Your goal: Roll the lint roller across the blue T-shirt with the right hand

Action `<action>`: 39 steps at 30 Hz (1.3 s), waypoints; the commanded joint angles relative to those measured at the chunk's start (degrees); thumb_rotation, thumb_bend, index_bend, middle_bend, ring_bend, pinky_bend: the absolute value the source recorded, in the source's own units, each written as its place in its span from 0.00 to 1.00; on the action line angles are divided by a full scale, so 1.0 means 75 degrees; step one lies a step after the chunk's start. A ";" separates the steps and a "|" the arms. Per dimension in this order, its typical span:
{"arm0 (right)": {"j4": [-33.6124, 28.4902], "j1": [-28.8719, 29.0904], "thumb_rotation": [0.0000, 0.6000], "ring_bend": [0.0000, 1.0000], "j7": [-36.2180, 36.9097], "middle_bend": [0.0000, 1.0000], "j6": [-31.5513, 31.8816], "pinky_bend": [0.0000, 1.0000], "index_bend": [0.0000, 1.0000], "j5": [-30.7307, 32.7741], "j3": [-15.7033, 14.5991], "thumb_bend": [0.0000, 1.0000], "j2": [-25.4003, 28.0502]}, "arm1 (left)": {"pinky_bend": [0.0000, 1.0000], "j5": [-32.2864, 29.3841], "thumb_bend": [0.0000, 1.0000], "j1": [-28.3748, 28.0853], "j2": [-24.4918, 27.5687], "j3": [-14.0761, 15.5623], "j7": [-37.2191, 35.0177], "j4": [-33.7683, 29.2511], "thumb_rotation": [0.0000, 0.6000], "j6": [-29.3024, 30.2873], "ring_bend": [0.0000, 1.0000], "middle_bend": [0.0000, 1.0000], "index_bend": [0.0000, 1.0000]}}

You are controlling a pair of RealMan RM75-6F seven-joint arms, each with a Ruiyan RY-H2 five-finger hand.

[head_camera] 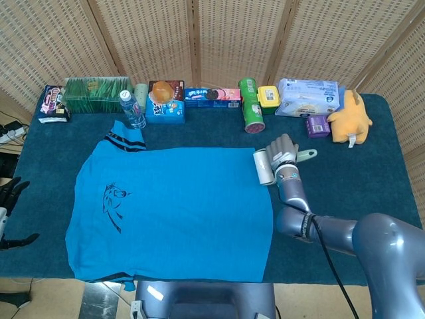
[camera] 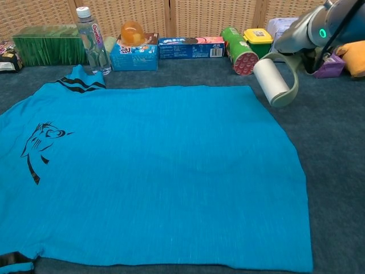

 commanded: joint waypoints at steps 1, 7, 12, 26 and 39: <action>0.0398 -0.0407 1.00 0.81 0.0728 0.76 -0.0915 0.98 0.60 0.0418 0.0217 1.00 0.0342 | 0.08 0.0014 0.11 -0.0004 -0.0008 0.0015 0.0036 -0.0018 1.00 -0.0011 0.00 0.00 0.00; 0.0985 -0.1015 1.00 0.64 0.1794 0.62 -0.1767 0.80 0.47 -0.0667 0.0256 1.00 0.0328 | 0.08 -0.0032 0.11 -0.0016 -0.0027 0.0014 0.0119 -0.0054 1.00 -0.0029 0.00 0.00 0.00; 0.1213 -0.1372 1.00 0.25 0.2507 0.23 -0.2152 0.44 0.03 -0.1560 0.0217 0.34 0.0419 | 0.08 -0.0059 0.11 -0.0025 -0.0035 0.0008 0.0154 -0.0067 1.00 -0.0037 0.00 0.00 0.00; 0.0048 -0.2422 1.00 0.00 0.4520 0.00 -0.1366 0.12 0.00 -0.3958 0.0300 0.00 0.1261 | 0.08 0.0216 0.11 0.0017 0.0022 0.0090 -0.0047 -0.0011 1.00 0.0041 0.00 0.00 0.00; -0.1190 -0.5204 1.00 0.00 0.7958 0.00 0.2452 0.10 0.00 -0.8867 0.0177 0.00 0.1876 | 0.08 0.0839 0.11 0.0349 0.0060 0.0205 -0.0522 0.0221 1.00 0.0765 0.00 0.00 0.00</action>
